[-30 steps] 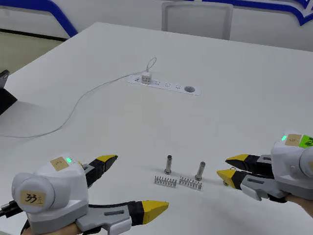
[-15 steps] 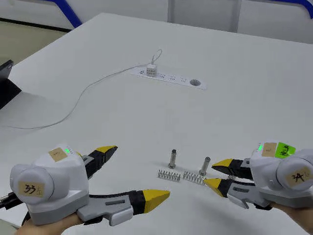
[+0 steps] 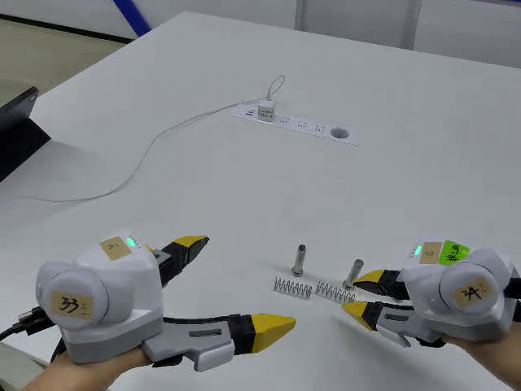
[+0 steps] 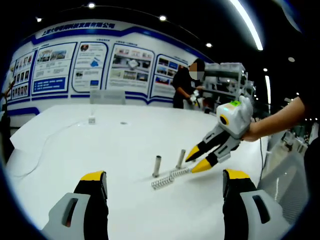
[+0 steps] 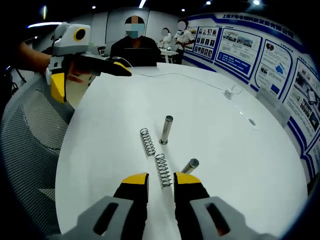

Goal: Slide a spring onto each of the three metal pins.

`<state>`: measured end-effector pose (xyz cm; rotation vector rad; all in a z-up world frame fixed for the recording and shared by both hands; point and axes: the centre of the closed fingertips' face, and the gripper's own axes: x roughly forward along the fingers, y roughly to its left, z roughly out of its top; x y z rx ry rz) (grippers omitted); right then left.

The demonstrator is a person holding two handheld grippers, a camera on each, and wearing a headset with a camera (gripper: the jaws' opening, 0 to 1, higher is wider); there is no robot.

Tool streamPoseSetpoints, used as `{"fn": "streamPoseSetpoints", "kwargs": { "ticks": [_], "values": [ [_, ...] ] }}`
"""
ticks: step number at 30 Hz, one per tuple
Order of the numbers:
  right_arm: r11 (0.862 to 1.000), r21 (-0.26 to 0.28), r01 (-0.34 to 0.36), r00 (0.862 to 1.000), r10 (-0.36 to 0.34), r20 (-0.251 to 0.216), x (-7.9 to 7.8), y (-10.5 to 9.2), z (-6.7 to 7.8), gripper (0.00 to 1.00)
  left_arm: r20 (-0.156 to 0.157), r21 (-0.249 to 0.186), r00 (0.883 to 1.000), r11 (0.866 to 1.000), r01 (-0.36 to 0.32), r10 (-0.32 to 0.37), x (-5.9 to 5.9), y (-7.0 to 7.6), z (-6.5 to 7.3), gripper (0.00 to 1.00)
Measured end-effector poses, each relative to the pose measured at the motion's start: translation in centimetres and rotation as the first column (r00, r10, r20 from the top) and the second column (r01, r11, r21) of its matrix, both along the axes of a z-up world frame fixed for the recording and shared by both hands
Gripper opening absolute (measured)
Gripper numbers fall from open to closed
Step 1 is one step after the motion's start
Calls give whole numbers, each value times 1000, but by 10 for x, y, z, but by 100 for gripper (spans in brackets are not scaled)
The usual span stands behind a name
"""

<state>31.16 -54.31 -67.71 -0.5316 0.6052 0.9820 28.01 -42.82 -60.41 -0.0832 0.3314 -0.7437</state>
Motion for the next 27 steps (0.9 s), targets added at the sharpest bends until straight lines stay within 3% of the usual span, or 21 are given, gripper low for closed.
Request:
{"fn": "streamPoseSetpoints", "kwargs": {
  "ticks": [4, 8, 19, 27],
  "values": [
    [1000, -14, 11, 1000, -11, -9, 4, 1, -8, 20, -6, 2, 1000, 1000, -1, 1, 0, 1, -1, 98],
    [999, 11, 47, 997, -47, -58, 5, 3, -11, 18, 5, 2, 1000, 1000, -9, 9, 2, 2, 0, 99],
    [999, -31, 39, 997, -41, -68, 6, 0, -24, 18, -17, 10, 1000, 1000, 3, -2, -1, 0, -5, 98],
    [998, 0, 64, 992, -64, -107, 7, -1, -25, 17, -21, 20, 1000, 1000, 20, -19, -3, -2, -6, 97]
  ]
}}
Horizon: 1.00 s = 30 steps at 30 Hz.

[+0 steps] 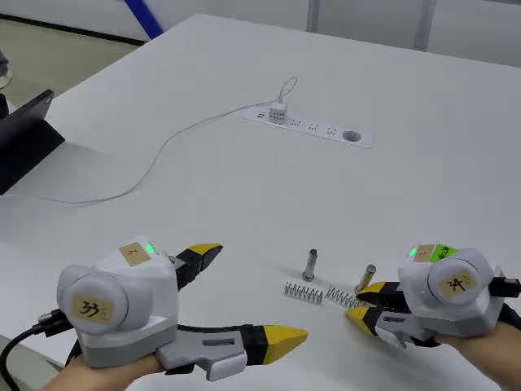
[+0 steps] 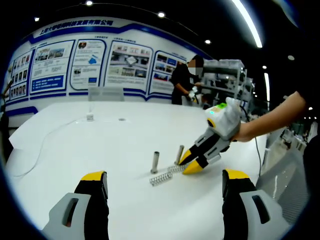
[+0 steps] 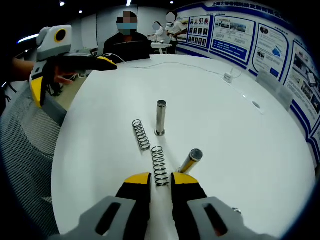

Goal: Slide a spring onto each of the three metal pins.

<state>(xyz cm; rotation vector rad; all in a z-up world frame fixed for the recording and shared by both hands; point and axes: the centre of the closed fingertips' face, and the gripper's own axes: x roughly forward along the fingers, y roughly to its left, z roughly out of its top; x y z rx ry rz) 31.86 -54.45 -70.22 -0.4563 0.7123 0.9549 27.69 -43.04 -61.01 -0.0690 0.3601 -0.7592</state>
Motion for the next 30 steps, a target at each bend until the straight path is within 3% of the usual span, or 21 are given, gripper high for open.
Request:
{"fn": "streamPoseSetpoints", "kwargs": {
  "ticks": [4, 19, 27, 30],
  "values": [
    [999, 25, 35, 999, -34, -42, -2, -1, -1, 15, 1, -2, 1000, 1000, 1, -1, 0, 0, 0, 97],
    [999, 16, 31, 997, -30, -68, -12, -6, 1, 11, 7, 40, 1000, 999, 19, -20, -2, -1, -4, 96],
    [999, 39, -18, 1000, 19, -5, -19, -7, 30, 11, -5, 59, 998, 996, 67, -67, -7, -10, -10, 91],
    [998, 47, -39, 999, 38, 23, -22, -8, 43, 11, 4, 55, 997, 995, 83, -83, -8, -14, -7, 89]
  ]
}}
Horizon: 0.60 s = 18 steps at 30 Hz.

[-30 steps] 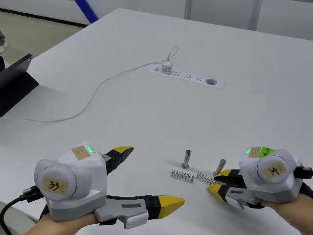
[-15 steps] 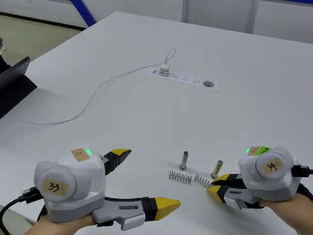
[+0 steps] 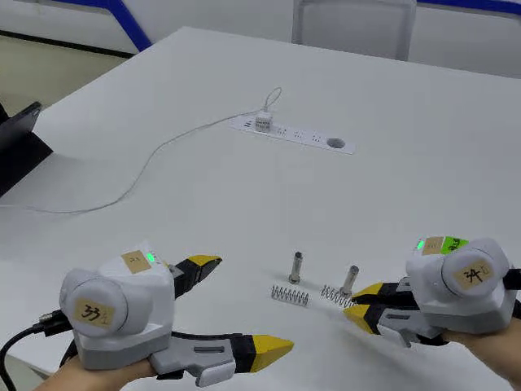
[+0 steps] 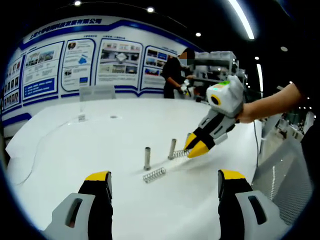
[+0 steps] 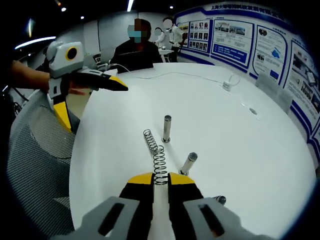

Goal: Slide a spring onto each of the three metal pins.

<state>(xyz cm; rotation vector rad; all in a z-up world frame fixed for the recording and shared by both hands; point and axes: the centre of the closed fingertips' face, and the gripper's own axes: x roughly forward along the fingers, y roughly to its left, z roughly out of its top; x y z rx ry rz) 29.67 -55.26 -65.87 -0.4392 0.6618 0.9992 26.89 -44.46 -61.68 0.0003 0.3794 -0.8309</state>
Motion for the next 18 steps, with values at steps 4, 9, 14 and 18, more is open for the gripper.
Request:
{"fn": "streamPoseSetpoints", "kwargs": {
  "ticks": [4, 9, 14, 18],
  "values": [
    [999, -25, -41, 998, 42, 50, -4, -4, 15, 11, 12, -16, 1000, 1000, -4, 4, 5, -4, 4, 86],
    [997, -3, -73, 994, 73, 78, -14, -5, 35, 11, 30, -59, 999, 998, -12, 14, 13, -17, 17, 85],
    [993, 0, -118, 987, 117, 114, -20, -6, 51, 11, 59, -48, 996, 996, 72, -69, 8, -36, 31, 79],
    [977, 7, -214, 962, 210, 174, -27, 1, 65, 11, 72, -39, 990, 991, 125, -122, 6, -47, 41, 73]
  ]
}}
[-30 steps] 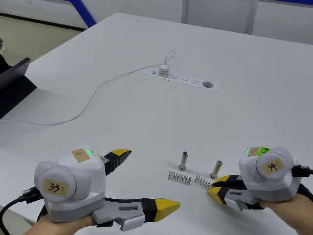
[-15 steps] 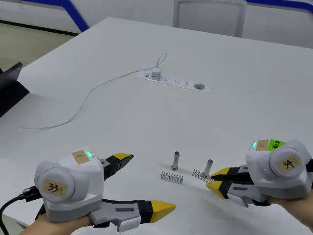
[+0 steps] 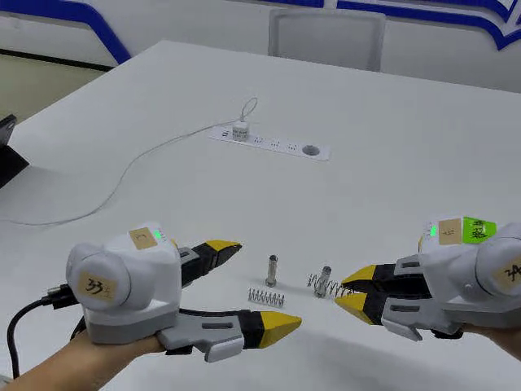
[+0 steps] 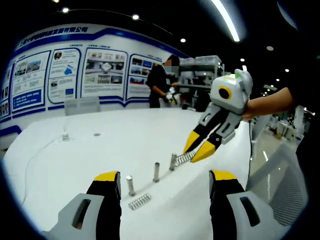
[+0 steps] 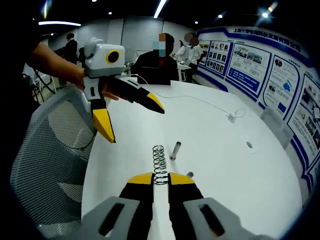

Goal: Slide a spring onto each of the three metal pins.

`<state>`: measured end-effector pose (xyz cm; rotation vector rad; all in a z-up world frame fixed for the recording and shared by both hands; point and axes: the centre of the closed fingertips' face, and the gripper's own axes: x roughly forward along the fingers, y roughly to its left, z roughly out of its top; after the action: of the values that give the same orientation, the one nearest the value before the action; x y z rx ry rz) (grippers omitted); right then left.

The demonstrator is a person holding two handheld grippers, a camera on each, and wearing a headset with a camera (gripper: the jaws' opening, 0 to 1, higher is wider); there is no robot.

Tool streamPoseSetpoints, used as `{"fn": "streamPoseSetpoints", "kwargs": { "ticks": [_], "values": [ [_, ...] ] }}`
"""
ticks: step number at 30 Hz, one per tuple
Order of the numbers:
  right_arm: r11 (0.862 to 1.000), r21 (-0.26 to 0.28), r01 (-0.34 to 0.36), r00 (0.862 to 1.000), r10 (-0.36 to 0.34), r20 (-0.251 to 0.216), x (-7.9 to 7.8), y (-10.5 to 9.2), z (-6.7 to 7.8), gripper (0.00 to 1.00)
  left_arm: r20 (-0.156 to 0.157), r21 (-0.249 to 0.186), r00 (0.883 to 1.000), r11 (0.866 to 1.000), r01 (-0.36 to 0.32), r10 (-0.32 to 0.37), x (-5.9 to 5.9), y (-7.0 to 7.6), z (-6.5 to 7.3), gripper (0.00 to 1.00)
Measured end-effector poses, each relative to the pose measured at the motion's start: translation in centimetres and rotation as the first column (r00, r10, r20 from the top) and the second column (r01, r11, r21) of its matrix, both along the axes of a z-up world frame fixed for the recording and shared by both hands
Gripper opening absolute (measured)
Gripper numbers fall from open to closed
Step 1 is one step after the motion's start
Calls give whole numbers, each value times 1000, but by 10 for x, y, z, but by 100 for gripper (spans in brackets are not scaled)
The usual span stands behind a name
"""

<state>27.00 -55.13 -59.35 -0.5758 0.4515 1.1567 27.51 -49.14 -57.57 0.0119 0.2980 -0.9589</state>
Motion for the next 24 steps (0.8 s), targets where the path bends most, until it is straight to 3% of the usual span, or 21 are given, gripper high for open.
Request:
{"fn": "streamPoseSetpoints", "kwargs": {
  "ticks": [2, 6, 12, 16, 19, 24],
  "values": [
    [999, 21, -36, 999, 36, -6, -7, 5, 6, 11, 10, -4, 1000, 1000, 11, -11, 0, -2, 5, 66],
    [995, 0, -100, 994, 100, 33, -13, 12, 13, 11, 29, 5, 998, 998, 63, -63, -6, -10, 11, 57],
    [986, -5, -166, 984, 166, 59, -24, 21, 22, 11, 17, 12, 992, 992, 126, -126, -18, -20, 12, 49],
    [980, -14, -199, 978, 199, 64, -29, 23, 21, 11, 15, 16, 988, 988, 154, -155, -25, -24, 12, 42],
    [976, -17, -217, 974, 217, 67, -33, 23, 21, 11, -8, 7, 981, 981, 195, -195, -33, -30, 13, 37],
    [970, -15, -241, 968, 241, 72, -39, 22, 22, 11, -8, 29, 973, 973, 230, -230, -40, -34, 12, 28]
  ]
}}
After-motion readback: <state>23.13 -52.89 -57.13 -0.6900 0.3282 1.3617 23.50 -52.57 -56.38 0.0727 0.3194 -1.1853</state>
